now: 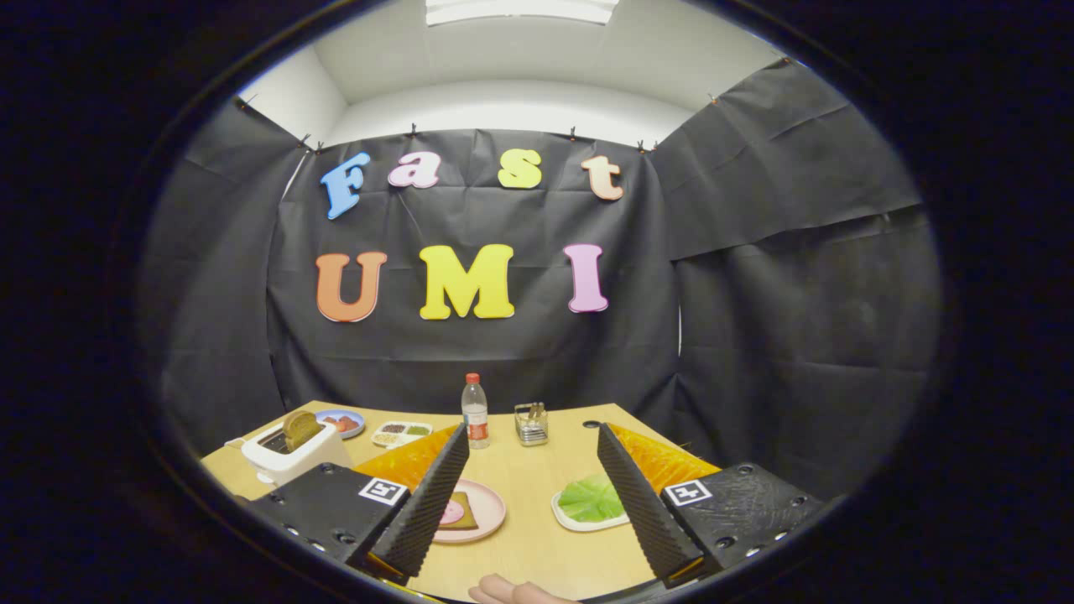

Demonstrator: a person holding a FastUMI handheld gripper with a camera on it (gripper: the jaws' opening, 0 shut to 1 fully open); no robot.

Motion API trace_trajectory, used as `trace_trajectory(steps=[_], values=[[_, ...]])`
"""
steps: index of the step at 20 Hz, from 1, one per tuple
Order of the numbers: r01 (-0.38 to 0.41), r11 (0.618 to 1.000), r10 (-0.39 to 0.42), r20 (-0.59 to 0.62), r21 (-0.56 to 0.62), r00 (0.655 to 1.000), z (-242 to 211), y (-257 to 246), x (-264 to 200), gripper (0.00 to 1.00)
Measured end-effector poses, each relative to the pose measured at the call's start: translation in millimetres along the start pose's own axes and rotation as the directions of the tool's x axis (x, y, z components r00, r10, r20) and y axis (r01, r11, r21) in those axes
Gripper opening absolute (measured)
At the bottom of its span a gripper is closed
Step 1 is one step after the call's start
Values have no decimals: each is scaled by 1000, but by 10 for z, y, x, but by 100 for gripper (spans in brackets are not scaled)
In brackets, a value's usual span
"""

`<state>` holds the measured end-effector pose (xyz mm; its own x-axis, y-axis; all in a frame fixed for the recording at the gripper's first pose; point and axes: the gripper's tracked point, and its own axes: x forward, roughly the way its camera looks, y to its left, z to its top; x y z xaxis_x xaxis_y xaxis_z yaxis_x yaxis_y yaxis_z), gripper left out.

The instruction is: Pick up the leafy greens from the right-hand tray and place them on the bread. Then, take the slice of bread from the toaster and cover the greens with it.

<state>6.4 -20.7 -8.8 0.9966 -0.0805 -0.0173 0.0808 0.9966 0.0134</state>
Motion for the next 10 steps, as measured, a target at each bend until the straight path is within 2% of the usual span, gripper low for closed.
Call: trace_trajectory(steps=[10], values=[[-2,1000,1,-55,-17,998,-267,-147,164,95]])
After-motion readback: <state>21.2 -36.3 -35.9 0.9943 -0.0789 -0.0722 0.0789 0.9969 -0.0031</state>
